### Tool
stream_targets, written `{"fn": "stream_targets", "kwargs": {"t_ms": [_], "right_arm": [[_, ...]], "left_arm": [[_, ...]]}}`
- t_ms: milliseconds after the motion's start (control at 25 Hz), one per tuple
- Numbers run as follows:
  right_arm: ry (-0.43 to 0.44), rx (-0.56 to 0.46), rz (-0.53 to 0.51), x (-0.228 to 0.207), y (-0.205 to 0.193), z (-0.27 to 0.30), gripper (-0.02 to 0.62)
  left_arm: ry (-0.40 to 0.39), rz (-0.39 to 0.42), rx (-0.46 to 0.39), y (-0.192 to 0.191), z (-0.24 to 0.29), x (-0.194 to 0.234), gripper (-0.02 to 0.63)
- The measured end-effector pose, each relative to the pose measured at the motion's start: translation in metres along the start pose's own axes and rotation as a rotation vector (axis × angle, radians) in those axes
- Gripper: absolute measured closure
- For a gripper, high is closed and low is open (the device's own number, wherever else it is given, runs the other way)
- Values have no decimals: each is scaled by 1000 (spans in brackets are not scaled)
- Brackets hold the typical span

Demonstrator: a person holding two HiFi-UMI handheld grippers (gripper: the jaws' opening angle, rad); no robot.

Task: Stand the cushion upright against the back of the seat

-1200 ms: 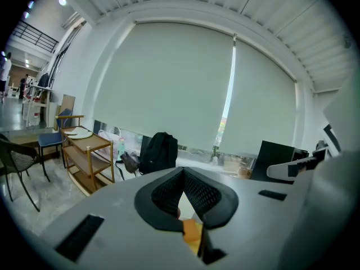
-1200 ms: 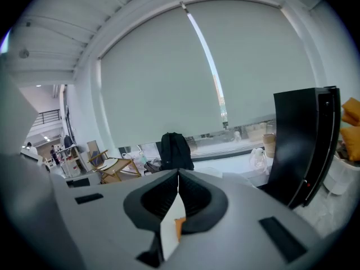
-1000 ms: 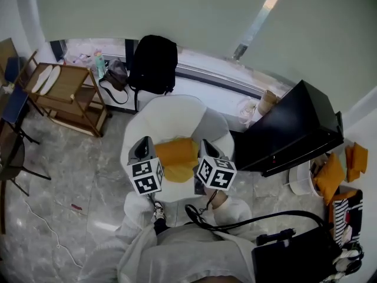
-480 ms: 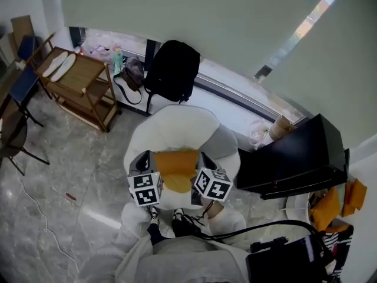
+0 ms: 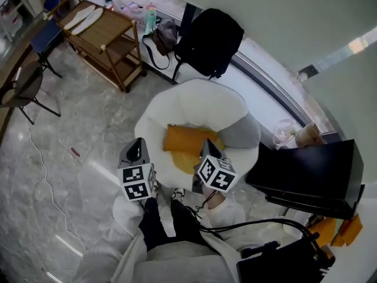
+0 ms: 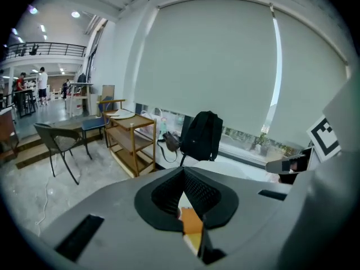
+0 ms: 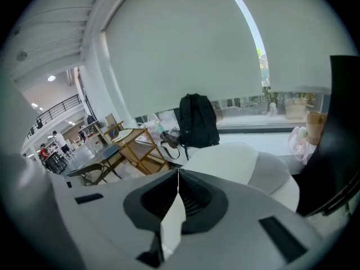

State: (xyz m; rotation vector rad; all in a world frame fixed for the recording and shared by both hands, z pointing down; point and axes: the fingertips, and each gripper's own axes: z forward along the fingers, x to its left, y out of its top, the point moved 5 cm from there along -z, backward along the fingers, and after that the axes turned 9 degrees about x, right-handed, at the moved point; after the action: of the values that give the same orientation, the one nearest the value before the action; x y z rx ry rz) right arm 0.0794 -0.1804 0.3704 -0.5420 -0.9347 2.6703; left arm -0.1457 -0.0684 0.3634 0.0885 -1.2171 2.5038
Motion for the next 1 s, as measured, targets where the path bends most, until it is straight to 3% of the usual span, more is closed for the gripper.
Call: {"fn": "stream_targets", "kwargs": {"t_ms": [280, 640, 1000], "right_arm": [[54, 120, -50, -17, -56, 56, 532], [84, 221, -76, -36, -141, 138, 532], [60, 265, -107, -53, -175, 185, 532]], "left_arm": [[56, -74, 90, -74, 26, -1, 611], [84, -104, 163, -178, 113, 16, 611], [100, -180, 219, -237, 155, 36, 611]]}}
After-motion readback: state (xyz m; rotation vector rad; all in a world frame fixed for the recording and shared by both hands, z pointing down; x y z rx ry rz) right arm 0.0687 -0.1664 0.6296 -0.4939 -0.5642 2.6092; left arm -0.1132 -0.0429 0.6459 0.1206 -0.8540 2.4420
